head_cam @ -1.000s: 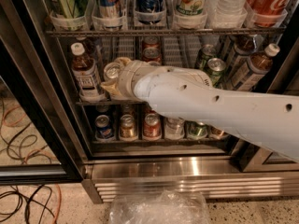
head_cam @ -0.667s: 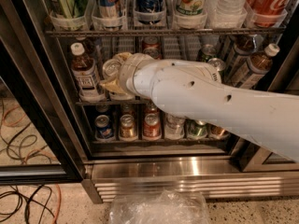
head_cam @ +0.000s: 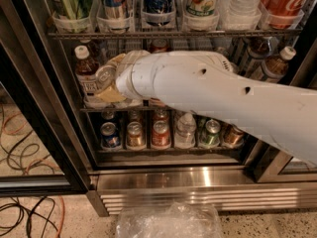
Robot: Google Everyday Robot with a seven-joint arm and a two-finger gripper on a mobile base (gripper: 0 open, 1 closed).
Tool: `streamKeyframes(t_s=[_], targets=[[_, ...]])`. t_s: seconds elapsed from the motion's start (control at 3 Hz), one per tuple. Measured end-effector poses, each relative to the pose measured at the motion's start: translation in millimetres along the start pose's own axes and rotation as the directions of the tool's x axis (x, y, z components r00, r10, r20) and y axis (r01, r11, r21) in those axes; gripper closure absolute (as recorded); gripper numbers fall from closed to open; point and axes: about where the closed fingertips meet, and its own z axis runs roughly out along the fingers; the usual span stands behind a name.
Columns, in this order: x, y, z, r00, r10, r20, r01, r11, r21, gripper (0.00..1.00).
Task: Pick 7up can from middle shelf of fridge
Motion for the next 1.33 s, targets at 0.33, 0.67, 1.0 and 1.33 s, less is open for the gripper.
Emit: streamKeyframes(t_s=[0.33,0.67,1.0,1.33], targets=[[3.5,36.5,-6.4,0.999,-0.022,-0.046,0.015,0.9887,-0.149,1.00],[22.4,68.8,-14.2,0.991,-0.068,-0.114,0.037,0.9661,-0.255,1.00],[45.6,93.2,-22.9,0.973,-0.122,-0.197,0.057,0.9498,-0.307,1.00],[45.6,93.2,-22.9,0.973,-0.122,-0.197,0.057,0.9498,-0.308,1.00]])
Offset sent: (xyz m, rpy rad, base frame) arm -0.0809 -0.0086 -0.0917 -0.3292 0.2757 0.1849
